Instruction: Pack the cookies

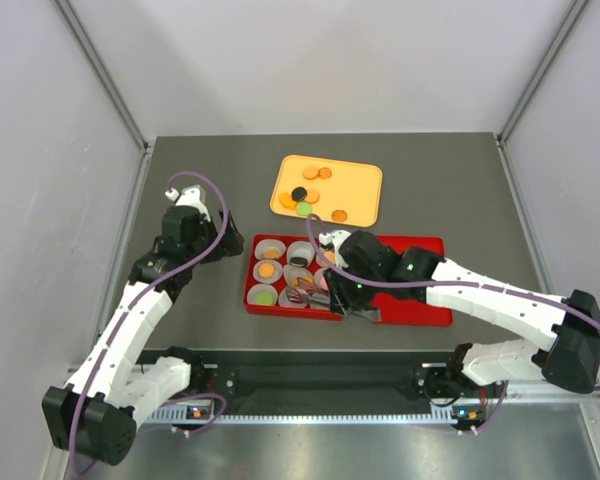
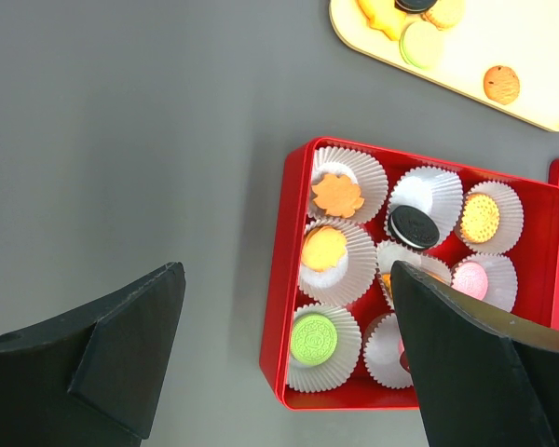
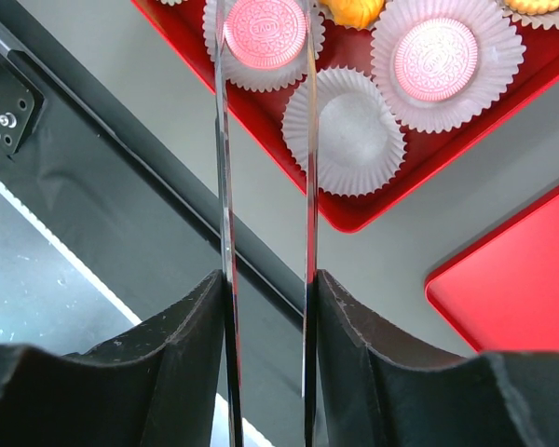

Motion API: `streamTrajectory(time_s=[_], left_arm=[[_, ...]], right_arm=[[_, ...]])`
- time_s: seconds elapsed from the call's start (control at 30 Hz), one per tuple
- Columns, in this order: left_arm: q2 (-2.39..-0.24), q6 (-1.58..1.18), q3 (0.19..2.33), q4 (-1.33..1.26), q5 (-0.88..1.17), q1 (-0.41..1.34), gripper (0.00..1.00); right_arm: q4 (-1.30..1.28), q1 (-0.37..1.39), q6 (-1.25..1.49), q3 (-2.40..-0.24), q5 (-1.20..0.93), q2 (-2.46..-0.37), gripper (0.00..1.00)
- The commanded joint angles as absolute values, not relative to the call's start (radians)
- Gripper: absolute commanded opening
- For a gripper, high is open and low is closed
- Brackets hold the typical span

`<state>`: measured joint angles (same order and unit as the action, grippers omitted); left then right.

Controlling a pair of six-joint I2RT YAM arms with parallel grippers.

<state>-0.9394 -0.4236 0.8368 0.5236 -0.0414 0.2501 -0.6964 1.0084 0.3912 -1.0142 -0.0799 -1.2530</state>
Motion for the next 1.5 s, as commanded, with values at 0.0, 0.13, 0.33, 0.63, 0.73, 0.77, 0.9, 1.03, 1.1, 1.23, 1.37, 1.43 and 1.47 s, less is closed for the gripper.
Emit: streamTrajectory(time_s=[0.0, 0.13, 0.33, 0.63, 0.73, 0.77, 0.9, 1.03, 1.1, 1.23, 1.37, 1.43, 1.47], left_arm=[[-0.923, -0.419, 0.830, 0.474, -0.031, 0.245, 0.97], [-0.920, -0.419, 0.830, 0.474, -0.031, 0.245, 0.97], [-0.920, -0.419, 0.830, 0.474, -0.034, 0.245, 0.97], [-0.920, -0.419, 0.830, 0.474, -0.032, 0.245, 0.97], [-0.919, -0.417, 0.830, 0.474, -0.032, 0.245, 0.97], [-0.920, -0.417, 0.831, 0.472, -0.031, 0.245, 0.97], [-0.920, -0.417, 0.830, 0.474, -0.029, 0.245, 0.97], [-0.922, -0.417, 0.831, 0.472, -0.025, 0.245, 0.97], [-0.925, -0.417, 0.831, 0.469, -0.020, 0.245, 0.97], [-0.928, -0.417, 0.833, 0.469, -0.018, 0.245, 0.97], [-0.930, -0.419, 0.830, 0.466, -0.017, 0.244, 0.97], [-0.931, -0.419, 0.831, 0.469, -0.018, 0.244, 0.97], [-0.930, -0.419, 0.831, 0.468, -0.017, 0.244, 0.97]], right_arm=[[-0.667, 1.031, 0.403, -1.035, -0.068, -1.250, 0.41], [-0.661, 1.035, 0.405, -1.035, -0.064, -1.255, 0.41], [-0.649, 1.039, 0.413, -1.032, -0.055, -1.261, 0.43], [-0.641, 1.045, 0.413, -1.042, -0.057, -1.267, 0.46], [-0.644, 1.045, 0.413, -1.049, -0.054, -1.264, 0.46], [-0.652, 1.045, 0.411, -1.058, -0.051, -1.261, 0.46], [-0.721, 1.019, 0.373, -1.120, -0.019, -1.230, 0.46], [-0.764, 0.910, 0.319, -1.196, -0.026, -1.184, 0.47], [-0.781, 0.841, 0.278, -1.261, -0.009, -1.210, 0.47], [-0.740, 0.721, 0.229, -1.359, 0.020, -1.301, 0.47], [-0.693, 0.652, 0.190, -1.497, 0.072, -1.455, 0.46], [-0.689, 0.632, 0.181, -1.557, 0.118, -1.563, 0.45], [-0.689, 0.627, 0.172, -1.618, 0.141, -1.601, 0.45]])
